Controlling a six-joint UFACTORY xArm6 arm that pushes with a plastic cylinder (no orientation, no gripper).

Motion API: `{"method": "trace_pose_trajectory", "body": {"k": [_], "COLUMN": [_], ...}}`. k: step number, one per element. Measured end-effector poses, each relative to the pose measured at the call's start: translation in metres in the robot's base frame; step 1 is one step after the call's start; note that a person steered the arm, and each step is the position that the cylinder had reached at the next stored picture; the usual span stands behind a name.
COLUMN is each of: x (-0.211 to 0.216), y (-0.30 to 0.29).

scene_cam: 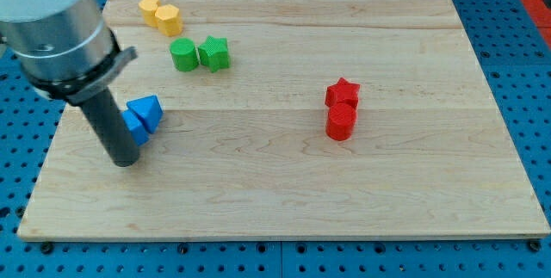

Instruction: Nudge the blue cube to the center left

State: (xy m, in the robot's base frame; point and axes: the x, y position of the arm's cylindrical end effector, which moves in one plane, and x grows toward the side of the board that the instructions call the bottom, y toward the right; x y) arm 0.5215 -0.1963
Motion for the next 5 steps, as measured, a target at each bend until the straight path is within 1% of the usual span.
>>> {"method": "trace_pose_trajectory", "body": {"k": [1, 2, 5], "x": [-0.002, -0.014, -0.007], "y": [-0.004, 0.005, -0.012]}}
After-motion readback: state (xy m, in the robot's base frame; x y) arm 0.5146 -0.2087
